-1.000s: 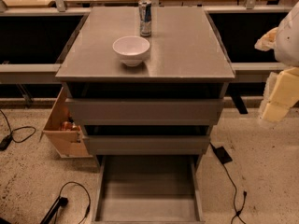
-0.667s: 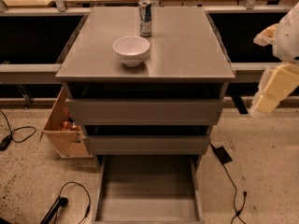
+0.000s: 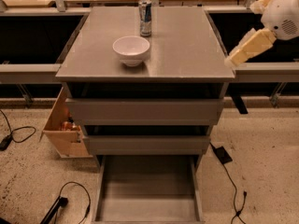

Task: Place redbull can into bottom drawer

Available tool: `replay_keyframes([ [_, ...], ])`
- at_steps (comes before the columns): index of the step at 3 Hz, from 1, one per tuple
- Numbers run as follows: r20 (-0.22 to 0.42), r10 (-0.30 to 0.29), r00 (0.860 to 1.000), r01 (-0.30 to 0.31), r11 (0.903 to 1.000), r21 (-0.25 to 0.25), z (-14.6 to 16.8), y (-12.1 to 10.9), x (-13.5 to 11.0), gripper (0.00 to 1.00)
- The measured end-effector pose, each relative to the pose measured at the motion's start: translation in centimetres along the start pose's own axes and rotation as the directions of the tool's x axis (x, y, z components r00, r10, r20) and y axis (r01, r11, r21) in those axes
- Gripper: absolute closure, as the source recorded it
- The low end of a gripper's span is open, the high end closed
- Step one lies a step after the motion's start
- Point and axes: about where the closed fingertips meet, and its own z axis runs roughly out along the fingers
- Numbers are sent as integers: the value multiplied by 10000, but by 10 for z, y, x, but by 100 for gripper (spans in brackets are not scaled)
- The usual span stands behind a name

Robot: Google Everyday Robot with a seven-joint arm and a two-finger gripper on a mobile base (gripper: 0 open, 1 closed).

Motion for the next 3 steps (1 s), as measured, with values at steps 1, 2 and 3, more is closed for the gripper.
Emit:
replay_keyframes([
  [1, 1102, 274, 9935, -338, 9978, 567, 23, -33, -19, 0],
  [2, 1208, 298, 9922, -383, 9969, 688, 25, -38, -20, 0],
  [3, 1408, 314, 9895, -415, 9967, 696, 34, -46, -20, 0],
])
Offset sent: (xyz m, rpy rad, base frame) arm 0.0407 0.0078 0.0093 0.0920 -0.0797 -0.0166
